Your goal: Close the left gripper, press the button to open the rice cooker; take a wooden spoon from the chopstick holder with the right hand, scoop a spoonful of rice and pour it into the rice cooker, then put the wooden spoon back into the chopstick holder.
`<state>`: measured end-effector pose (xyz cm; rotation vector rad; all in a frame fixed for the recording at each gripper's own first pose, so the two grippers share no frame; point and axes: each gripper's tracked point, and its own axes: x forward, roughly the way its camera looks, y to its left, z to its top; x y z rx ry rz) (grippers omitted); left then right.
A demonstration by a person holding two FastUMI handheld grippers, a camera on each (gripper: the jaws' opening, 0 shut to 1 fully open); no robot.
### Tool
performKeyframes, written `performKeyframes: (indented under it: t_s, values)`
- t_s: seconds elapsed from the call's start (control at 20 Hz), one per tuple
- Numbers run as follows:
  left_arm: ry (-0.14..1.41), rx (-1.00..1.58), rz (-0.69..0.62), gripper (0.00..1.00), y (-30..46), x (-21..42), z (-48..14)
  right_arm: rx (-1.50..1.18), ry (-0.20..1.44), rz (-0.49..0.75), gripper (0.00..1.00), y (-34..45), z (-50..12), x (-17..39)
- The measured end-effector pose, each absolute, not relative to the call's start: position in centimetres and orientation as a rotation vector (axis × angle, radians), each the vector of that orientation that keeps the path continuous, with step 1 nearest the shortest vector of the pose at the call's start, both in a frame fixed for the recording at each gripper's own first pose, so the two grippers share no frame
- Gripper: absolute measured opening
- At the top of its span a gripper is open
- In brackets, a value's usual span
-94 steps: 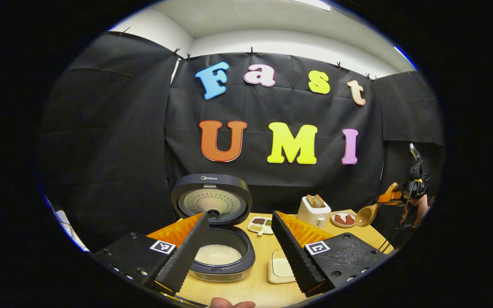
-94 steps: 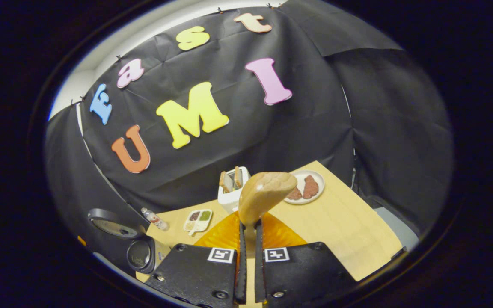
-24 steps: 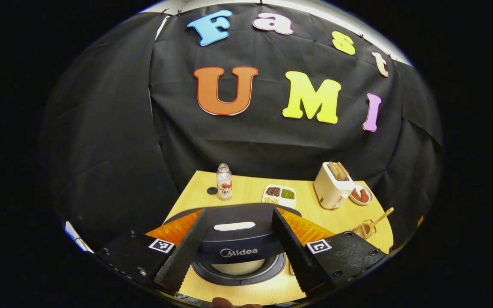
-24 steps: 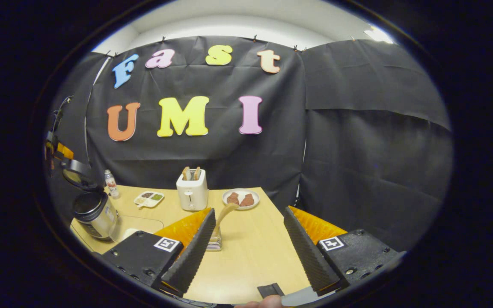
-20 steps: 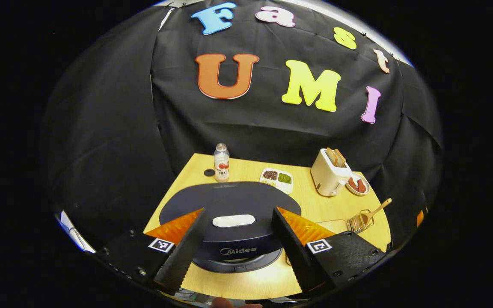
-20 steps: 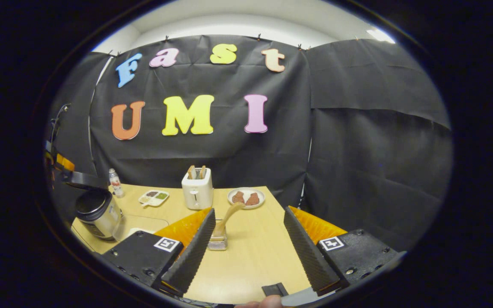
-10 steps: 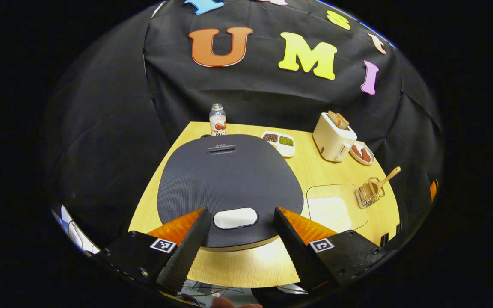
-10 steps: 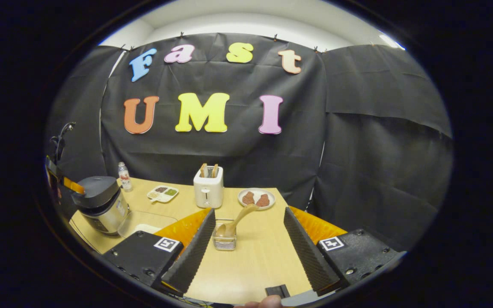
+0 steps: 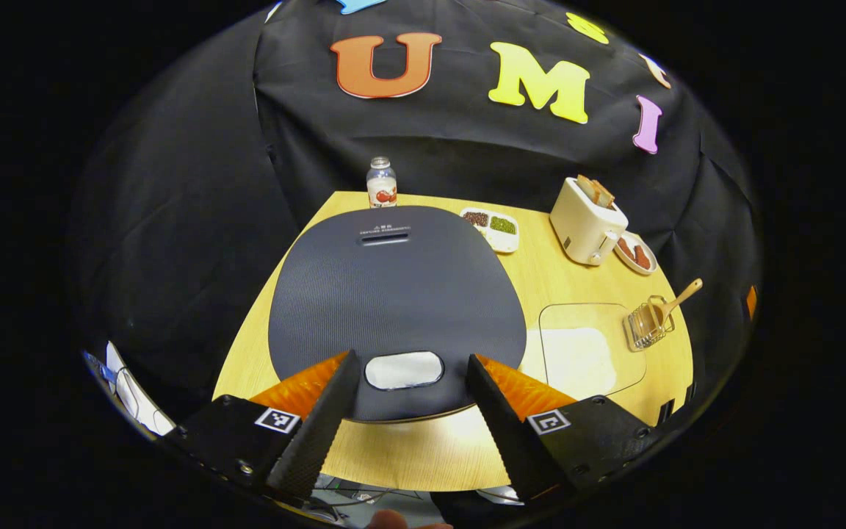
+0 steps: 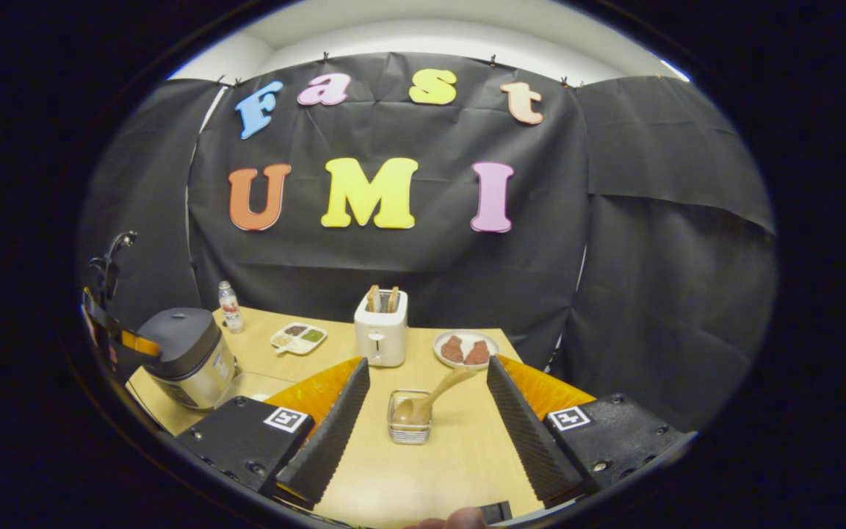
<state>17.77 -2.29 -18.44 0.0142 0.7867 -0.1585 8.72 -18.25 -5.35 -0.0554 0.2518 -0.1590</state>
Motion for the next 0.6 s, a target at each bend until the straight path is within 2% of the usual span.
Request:
performKeyframes:
  t_s: [0.35, 0.6]
  values:
    - [0.789, -0.008, -0.084, 0.98, -2.3, 18.1, -18.3, -0.030, 0.246, -0.049, 0.99, -17.5, -5.6, 14.3]
    - [0.713, -0.120, -0.014, 0.96, -3.3, 17.8, -16.1, 0.001, 0.248, 0.008, 1.00, -17.8, -6.4, 16.5]
